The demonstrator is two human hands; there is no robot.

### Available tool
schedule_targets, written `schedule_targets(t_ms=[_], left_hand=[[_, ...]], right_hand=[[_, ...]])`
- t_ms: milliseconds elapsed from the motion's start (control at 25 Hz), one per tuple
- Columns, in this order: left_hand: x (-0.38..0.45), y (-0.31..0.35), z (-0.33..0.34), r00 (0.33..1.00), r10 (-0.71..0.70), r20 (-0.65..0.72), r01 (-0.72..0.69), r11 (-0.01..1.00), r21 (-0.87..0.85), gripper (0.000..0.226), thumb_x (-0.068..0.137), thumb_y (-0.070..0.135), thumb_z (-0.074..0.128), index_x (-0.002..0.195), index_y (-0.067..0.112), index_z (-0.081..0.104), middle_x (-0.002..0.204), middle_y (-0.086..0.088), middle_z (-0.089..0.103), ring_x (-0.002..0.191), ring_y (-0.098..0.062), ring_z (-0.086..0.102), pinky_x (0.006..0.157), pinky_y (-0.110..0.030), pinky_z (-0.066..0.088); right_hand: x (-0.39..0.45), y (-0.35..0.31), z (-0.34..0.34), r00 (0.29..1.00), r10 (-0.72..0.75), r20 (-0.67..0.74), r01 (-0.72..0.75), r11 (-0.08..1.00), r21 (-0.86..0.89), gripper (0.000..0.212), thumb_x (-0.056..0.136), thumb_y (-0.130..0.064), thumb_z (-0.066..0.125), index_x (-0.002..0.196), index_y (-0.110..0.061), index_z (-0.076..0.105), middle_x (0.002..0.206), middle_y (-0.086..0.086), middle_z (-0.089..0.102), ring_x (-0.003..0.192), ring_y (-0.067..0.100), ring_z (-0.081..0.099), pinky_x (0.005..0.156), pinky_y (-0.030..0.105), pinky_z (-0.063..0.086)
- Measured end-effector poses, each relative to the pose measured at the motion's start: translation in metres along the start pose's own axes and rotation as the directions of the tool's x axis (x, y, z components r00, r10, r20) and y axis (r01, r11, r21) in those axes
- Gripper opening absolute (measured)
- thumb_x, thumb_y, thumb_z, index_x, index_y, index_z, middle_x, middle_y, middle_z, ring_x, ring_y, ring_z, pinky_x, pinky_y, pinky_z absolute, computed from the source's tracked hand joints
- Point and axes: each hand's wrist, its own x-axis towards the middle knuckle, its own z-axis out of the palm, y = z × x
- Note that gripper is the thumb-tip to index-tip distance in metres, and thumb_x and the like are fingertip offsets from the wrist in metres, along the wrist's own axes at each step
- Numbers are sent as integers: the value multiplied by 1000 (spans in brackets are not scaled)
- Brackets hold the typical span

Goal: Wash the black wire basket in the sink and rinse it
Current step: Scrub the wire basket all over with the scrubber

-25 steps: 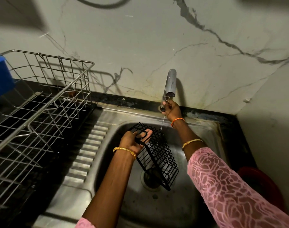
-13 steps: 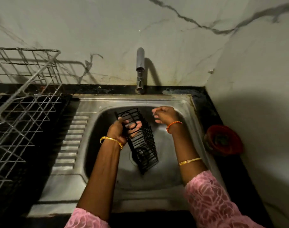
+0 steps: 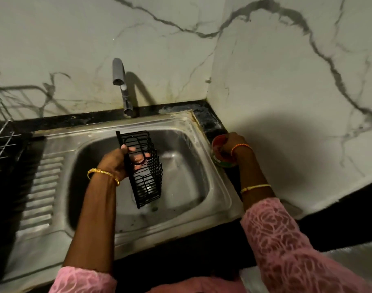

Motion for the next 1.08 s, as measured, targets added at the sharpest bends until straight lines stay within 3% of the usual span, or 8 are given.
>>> schedule_targets(t_ms=[80, 200, 320, 480, 600, 720, 880, 1080], left_hand=[[0, -3, 4, 1000, 2, 15, -3, 999, 38, 35, 105, 27, 17, 82, 17, 41, 52, -11, 67, 41, -14, 64, 60, -28, 37], [5, -8, 4, 1000, 10, 21, -11, 999, 45, 34, 105, 28, 18, 82, 17, 40, 54, -13, 67, 39, -13, 61, 57, -27, 30], [5, -9, 4, 999, 24, 22, -26, 998, 63, 33, 105, 26, 20, 81, 16, 40, 53, -12, 67, 37, -13, 59, 56, -26, 30], [5, -10, 1, 999, 38, 28, -40, 995, 87, 33, 105, 26, 20, 81, 17, 40, 54, -11, 68, 38, -13, 60, 58, -27, 31], [7, -9, -4, 998, 43, 34, -45, 996, 73, 32, 105, 28, 20, 81, 17, 39, 57, -11, 69, 39, -13, 60, 57, -27, 30], [9, -10, -7, 998, 58, 34, -59, 997, 57, 31, 105, 27, 20, 81, 17, 38, 56, -11, 69, 39, -12, 59, 57, -27, 29], [10, -14, -8, 999, 44, 24, -45, 996, 71, 32, 105, 28, 20, 81, 18, 39, 55, -10, 69, 39, -11, 60, 57, -26, 31], [6, -15, -10, 995, 73, 63, -75, 997, 26, 33, 105, 26, 25, 79, 15, 42, 58, -9, 70, 43, -14, 63, 59, -29, 35]], right_hand=[[3, 2, 12, 998, -59, 38, 62, 994, -85, 22, 81, -24, 61, 102, -17, 66, 117, 11, 64, 105, 30, 59, 89, 33, 44], [12, 6, 24, 999, -41, -31, 40, 998, -52, 36, 85, -24, 59, 118, -10, 62, 128, 11, 57, 118, 29, 51, 99, 28, 39], [13, 11, 25, 996, 77, -32, -71, 986, 152, 34, 86, -14, 61, 118, -4, 60, 124, 16, 59, 114, 29, 55, 80, 15, 48], [12, 9, 24, 974, 80, -212, -36, 978, 206, 40, 73, -29, 72, 108, -9, 68, 111, 16, 66, 102, 30, 62, 90, 35, 50], [6, 0, 24, 992, 62, -114, -19, 938, 347, 31, 83, -37, 60, 97, -11, 71, 98, 12, 70, 90, 26, 63, 87, 33, 50], [5, -3, 34, 997, -64, 37, 57, 982, 178, 44, 84, -40, 62, 107, -2, 64, 106, 16, 64, 100, 31, 58, 88, 35, 44], [10, 2, 38, 997, -81, -8, 81, 992, 97, 45, 81, -35, 67, 109, 1, 63, 112, 21, 63, 104, 34, 58, 90, 37, 44], [1, -3, 24, 994, 70, -88, -48, 973, 224, 61, 81, -61, 55, 91, -2, 68, 92, 17, 65, 96, 32, 61, 77, 31, 42]])
